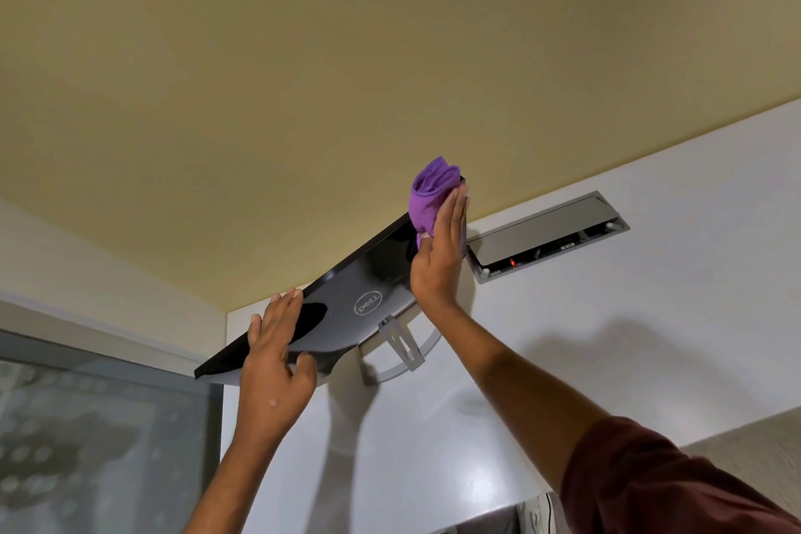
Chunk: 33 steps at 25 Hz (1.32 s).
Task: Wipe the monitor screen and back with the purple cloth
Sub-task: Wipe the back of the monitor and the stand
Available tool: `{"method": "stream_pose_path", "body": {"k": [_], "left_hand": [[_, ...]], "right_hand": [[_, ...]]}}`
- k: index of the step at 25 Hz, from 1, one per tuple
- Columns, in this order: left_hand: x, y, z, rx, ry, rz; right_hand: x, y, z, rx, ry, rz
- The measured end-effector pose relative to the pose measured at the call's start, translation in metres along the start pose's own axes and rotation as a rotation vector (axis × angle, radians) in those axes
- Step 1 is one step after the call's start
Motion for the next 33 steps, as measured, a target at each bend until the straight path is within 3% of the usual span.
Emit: {"method": "stream_pose_path", "body": {"k": [5,13,15,19,23,27,33], "left_hand": [[0.001,0.0,0.002,0.002,0.004,-0.013],[0.001,0.0,0.003,-0.025,-0.009,-0.003],[0.003,0.001,0.004,-0.025,-0.007,-0.005],[0.003,0.001,0.006,-0.028,-0.02,-0.017],[0.003,0.001,0.009,-0.029,-0.038,-0.018],[0.003,0.001,0.01,-0.021,-0.065,-0.022],[0.001,0.0,0.01,-0.009,-0.078,-0.038]], "right_hand": [[0.009,0.02,0.016,-0.177,0.525,0.075],[-0.005,0.009,0.071,-0.172,1.031,-0.061],[-0.008,0.002,0.069,-0.176,1.045,-0.059],[-0.015,0.009,0.045,-0.179,0.848,-0.027],[-0.014,0.02,0.032,-0.202,0.767,0.026],[-0.015,0.027,0.052,-0.195,0.881,0.047],[-0.014,0.025,0.095,-0.171,1.255,0.021]]}}
Point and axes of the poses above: each hand's wrist, its own x-axis away from the middle knuckle, its own y-axis out of the palm, z = x × y, the point moved 1 cm from there along -x, towards the middle knuckle, and after that the axes turned 12 degrees about z, right-handed, at the moved point
